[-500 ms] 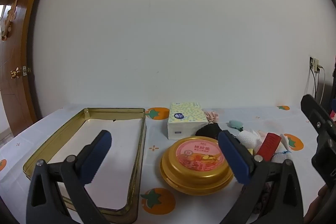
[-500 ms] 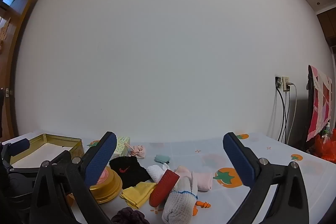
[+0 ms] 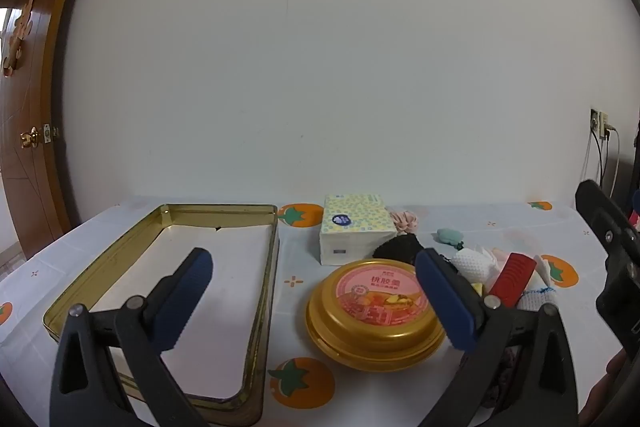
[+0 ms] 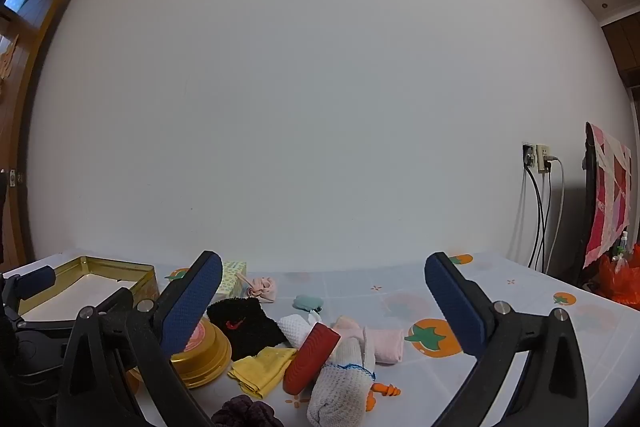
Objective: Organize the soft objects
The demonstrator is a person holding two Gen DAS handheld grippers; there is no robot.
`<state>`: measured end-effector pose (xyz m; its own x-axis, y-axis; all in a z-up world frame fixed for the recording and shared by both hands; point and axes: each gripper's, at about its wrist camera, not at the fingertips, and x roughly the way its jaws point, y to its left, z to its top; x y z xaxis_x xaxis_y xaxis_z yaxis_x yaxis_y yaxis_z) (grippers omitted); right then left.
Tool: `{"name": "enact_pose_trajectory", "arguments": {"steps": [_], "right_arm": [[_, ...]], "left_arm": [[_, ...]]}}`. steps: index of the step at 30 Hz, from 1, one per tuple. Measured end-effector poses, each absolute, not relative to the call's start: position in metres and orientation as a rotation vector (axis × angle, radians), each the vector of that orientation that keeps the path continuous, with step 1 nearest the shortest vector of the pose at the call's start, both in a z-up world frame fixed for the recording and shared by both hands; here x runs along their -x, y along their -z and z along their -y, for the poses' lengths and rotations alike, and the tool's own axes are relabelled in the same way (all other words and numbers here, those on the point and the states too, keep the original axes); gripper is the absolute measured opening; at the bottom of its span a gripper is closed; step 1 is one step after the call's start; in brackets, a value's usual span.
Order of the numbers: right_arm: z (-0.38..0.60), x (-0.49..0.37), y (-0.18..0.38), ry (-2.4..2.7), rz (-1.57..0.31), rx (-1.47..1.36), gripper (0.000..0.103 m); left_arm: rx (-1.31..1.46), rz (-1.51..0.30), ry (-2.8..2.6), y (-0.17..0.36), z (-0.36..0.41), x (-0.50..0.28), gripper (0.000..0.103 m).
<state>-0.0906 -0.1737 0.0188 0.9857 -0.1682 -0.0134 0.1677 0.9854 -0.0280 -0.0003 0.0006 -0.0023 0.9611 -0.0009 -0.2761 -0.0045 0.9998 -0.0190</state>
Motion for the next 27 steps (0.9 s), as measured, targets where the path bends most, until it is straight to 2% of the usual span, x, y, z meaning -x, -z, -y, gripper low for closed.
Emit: {"name": "enact_pose_trajectory", "arguments": {"steps": [27], "right_arm": [[0.1751, 0.0922, -0.0188, 0.17, -0.014, 0.02, 0.103]], "left_arm": [[0.02, -0.283, -0.003, 0.0029, -0.0019, -0.0018, 0.103]]}}
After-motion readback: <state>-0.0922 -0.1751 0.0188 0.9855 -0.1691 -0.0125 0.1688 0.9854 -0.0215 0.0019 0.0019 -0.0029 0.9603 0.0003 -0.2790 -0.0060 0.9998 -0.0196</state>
